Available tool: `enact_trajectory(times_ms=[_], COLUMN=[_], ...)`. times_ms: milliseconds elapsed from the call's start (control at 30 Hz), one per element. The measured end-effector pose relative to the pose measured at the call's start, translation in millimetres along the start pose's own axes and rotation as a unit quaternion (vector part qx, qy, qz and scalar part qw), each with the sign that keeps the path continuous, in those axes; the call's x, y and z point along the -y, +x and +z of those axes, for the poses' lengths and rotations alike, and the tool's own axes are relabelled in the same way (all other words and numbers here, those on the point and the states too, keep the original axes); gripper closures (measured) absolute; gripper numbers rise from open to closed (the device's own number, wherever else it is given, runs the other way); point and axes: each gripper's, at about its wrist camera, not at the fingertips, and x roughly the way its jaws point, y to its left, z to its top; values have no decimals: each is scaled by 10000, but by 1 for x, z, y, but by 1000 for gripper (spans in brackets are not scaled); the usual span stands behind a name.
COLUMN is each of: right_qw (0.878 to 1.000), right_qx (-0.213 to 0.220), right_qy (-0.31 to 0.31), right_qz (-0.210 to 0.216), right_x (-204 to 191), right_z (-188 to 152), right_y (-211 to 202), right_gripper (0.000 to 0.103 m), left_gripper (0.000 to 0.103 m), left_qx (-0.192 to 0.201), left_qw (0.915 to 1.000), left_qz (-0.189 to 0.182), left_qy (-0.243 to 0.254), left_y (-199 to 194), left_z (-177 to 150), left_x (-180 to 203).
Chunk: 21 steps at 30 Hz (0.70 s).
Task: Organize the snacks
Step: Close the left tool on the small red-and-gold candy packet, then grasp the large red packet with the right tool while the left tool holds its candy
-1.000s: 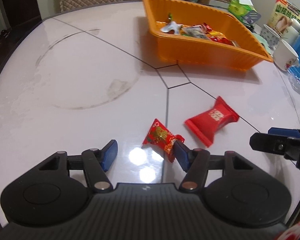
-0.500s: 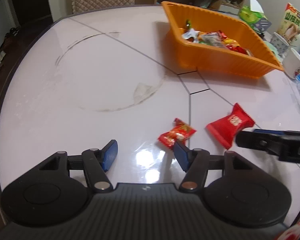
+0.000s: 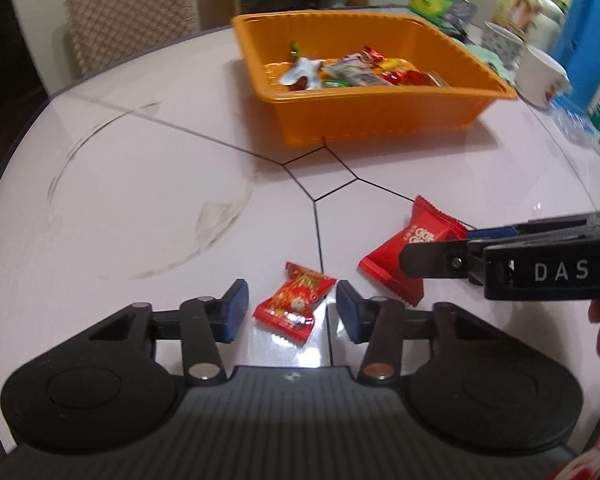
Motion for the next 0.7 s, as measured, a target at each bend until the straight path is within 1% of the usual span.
enact_trajectory(times_ms=[33,100,167,300,500,633,667,700], right_qw=[10000,10000,10000,10000,10000,9999,9999,9999], right_qx=[0,-12,-4,-5,0,71,77,86], right_qy=[-1,6,0,-14,-64,-82,-108,-132], right_qz=[3,30,35,14,-39,-39,-52,-57], right_x=[0,0,0,-1,-2,-3,-4,-5], right_z=[0,0,0,0,0,-1,-1,-1], right_y=[0,0,1,2,5,8,9,10], right_gripper=[53,53,53,53,53,53,53,57], left_gripper=[65,74,79,81,81,82,82,82], left_qx=[-9,-28,-43,-37,-63,-39,-29,-21], left_qw=[10000,9999,9999,10000,9985,9975,9973,9972], left_qz=[8,7,-38,-45,-42,-26,-12,0], left_qy=[76,168,131,-18,-536,-709,-729,-750], left_y=[1,3,3,2,-4,-9,-10,-11], left_z=[0,0,-1,-3,-3,-3,-3,-3], left_x=[1,3,2,-1,-13,-21,-22,-24])
